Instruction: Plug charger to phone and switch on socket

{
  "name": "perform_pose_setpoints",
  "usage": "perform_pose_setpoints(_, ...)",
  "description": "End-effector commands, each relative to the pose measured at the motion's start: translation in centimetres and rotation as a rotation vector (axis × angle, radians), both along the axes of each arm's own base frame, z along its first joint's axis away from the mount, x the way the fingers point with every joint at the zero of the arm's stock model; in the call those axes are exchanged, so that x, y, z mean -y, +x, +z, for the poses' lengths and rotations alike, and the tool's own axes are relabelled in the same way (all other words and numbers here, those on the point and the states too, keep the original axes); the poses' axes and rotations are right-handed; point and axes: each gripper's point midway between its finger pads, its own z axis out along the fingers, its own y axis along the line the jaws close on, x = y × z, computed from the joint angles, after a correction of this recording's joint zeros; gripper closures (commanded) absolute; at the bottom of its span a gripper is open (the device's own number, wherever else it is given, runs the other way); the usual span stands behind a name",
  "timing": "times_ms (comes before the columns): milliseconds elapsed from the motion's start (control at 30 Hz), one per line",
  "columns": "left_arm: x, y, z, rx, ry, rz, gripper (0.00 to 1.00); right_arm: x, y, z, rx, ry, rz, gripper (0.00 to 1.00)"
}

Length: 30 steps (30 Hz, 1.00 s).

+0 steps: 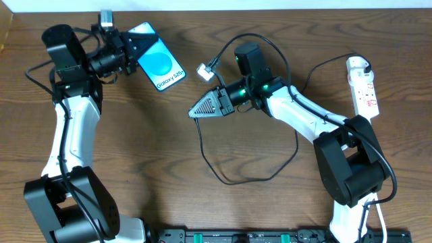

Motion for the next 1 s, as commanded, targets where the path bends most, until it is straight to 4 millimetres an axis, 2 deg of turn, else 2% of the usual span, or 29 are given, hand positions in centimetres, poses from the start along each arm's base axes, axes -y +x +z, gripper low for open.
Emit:
perform_pose_setpoints(0, 0.8, -1.7, 2.3, 0.127, 0.01, -0.115, 0.93, 0.3, -1.0, 1.4, -0.017, 0.059, 0.089, 0.9)
perform_pose_setpoints(200, 0.8, -1.7, 2.4, 0.13, 0.01, -0.118, 0.93, 0.2, -0.8, 1.9, -0.005, 0.066, 0.088, 0.99)
perform_pose_setpoints(500, 0.8, -1.7, 2.4, 0.13, 0.01, -0.118, 0.93, 0.1, -0.4, 1.7, 0.001, 0.058, 0.067, 0.99)
perform_pose_setpoints(633, 0.8, -1.7, 2.4, 0.13, 0.01, -0.118, 0.93, -0.3, 0.5, 0.7, -0.003, 0.012, -0.004, 0.99)
perform_pose_setpoints(733, 0.8, -1.7, 2.3, 0.129, 0.01, -0.118, 0.93, -0.5, 1.6, -1.9, -0.017, -0.094, -0.106, 0.99)
perform_pose_setpoints(833, 0.8, -1.7, 2.4, 0.13, 0.01, -0.118, 0.93, 0.4, 2.8, -6.6, -0.043, -0.322, -0.25, 0.99)
perform_pose_setpoints(900, 0.8, -1.7, 2.4, 0.13, 0.01, -0.118, 0.93, 2.7, 3.5, -11.1, -0.05, -0.577, -0.376, 0.99)
perform_pose_setpoints(967, 0.8, -1.7, 2.4, 0.13, 0.01, -0.118, 0.93, 4.4, 4.0, -13.1, -0.036, -0.709, -0.437, 0.99)
